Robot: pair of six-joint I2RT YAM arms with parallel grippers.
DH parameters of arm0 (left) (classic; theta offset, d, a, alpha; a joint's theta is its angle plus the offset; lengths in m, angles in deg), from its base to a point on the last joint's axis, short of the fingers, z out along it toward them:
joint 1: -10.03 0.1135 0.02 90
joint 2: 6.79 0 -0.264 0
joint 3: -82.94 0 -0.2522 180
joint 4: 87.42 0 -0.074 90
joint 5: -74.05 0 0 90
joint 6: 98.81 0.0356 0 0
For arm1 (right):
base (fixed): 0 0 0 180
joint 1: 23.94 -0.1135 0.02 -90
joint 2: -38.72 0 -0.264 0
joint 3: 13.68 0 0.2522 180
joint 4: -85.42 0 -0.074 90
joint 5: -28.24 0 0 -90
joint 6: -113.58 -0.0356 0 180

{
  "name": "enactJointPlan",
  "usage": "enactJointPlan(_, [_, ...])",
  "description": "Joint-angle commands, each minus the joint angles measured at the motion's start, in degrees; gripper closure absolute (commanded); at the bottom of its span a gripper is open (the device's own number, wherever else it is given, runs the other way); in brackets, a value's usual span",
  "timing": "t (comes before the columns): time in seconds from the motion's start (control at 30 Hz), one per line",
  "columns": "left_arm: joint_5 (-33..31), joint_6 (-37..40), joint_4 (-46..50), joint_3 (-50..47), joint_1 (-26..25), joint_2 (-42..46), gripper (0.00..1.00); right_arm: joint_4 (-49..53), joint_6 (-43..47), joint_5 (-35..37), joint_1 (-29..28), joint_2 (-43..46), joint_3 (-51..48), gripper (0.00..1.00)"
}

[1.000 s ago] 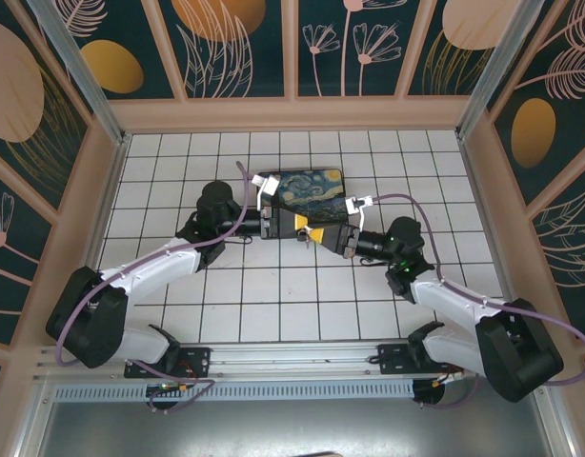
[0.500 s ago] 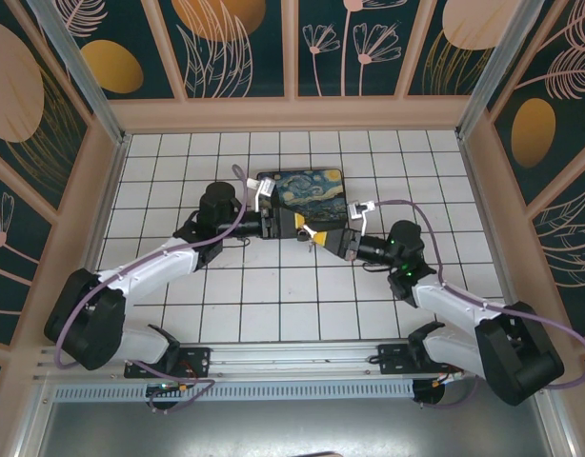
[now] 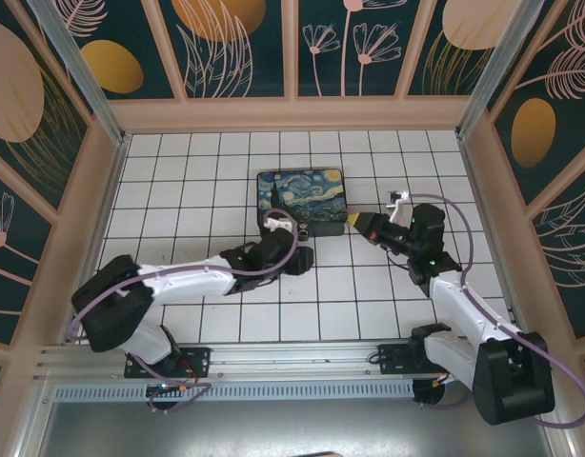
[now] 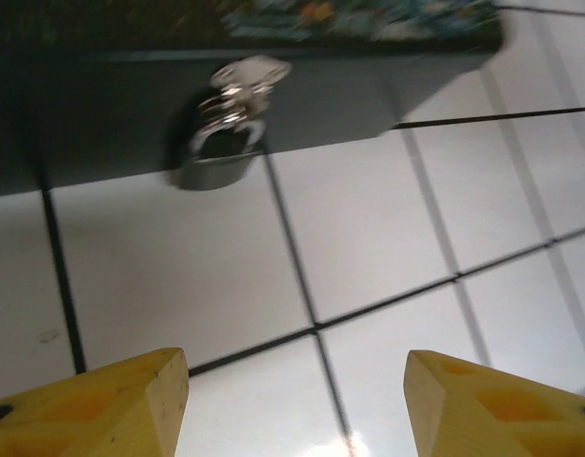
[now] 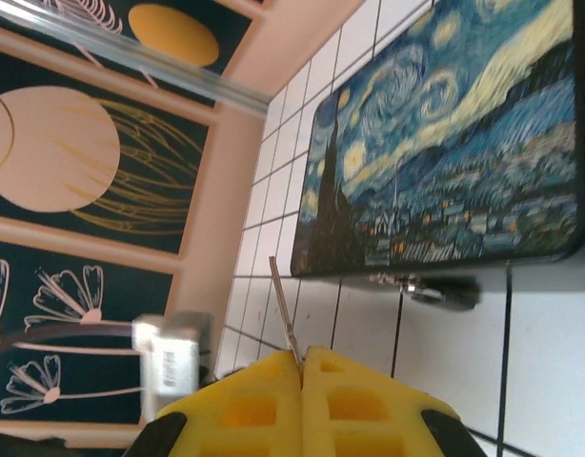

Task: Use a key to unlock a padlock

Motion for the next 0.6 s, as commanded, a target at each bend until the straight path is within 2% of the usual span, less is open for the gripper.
enactJointPlan(0.0, [-11.4, -2.2, -0.4, 5.6, -1.6, -5.7, 0.38, 5.1, 3.9, 2.2, 1.0, 1.2, 3.7, 1.0])
enactJointPlan(0.17, [-17.2, -5.1, -1.2, 9.1, -1.8, -13.4, 0.38, 4.9, 3.9, 1.9, 1.2, 1.4, 4.4, 1.0])
enactJointPlan(0.27, [-18.6, -5.1, -1.4, 12.8, -1.7, -17.3, 0.37, 4.4, 3.7, 1.7, 1.3, 2.0, 4.0, 1.0])
enactJointPlan(0.4, [-20.8, -7.2, 3.2, 18.1, -1.7, -23.2, 0.37, 3.5, 3.5, 0.6, 1.4, 2.2, 4.2, 1.0])
enactJointPlan(0.57, [-24.7, -8.0, 4.9, 20.6, -1.7, -26.2, 0.38, 3.5, 3.8, -0.4, 1.6, 2.2, 5.1, 1.0])
